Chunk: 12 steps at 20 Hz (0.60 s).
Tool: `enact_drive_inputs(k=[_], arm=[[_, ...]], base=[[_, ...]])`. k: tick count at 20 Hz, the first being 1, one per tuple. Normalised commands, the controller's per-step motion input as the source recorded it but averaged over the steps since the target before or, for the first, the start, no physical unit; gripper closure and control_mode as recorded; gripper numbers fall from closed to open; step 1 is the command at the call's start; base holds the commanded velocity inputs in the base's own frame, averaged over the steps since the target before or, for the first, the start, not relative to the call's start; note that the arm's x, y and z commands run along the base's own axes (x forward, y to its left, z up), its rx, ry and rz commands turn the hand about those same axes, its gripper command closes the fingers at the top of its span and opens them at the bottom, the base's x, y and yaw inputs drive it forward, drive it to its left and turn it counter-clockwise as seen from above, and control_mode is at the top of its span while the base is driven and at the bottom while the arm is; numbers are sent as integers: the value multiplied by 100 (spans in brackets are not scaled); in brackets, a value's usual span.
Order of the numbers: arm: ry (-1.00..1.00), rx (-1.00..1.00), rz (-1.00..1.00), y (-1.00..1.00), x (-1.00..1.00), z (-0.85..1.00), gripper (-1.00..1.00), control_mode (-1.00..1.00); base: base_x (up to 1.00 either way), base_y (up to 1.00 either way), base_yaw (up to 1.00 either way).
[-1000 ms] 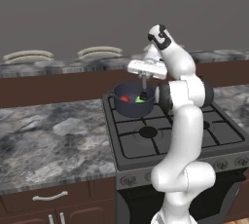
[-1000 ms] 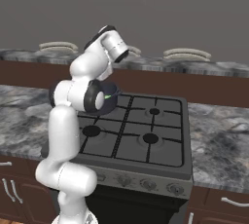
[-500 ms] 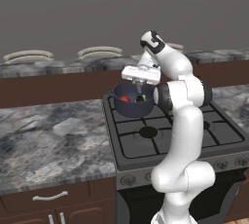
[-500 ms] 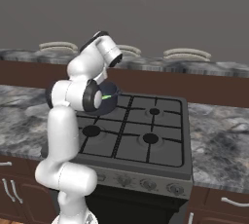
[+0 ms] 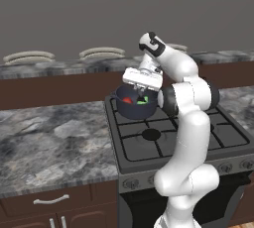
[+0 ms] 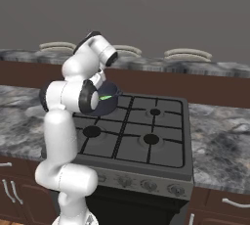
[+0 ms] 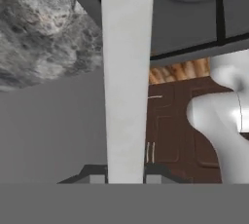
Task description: Put the corn and onion in the pot. Retrieve the spatula and lightly stir the vegetables in the pot.
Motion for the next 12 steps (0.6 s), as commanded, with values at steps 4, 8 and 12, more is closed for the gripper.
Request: enact_drive_inputs(k=[4,8,12], arm=[[-24,-2,0,0,34,-21,100,-100],[-7,0,0,2,-25,11,100,-100],[4,0,-3,2,-66,25,100,-100]], base=[[0,0,0],[0,0,0],[0,0,0]])
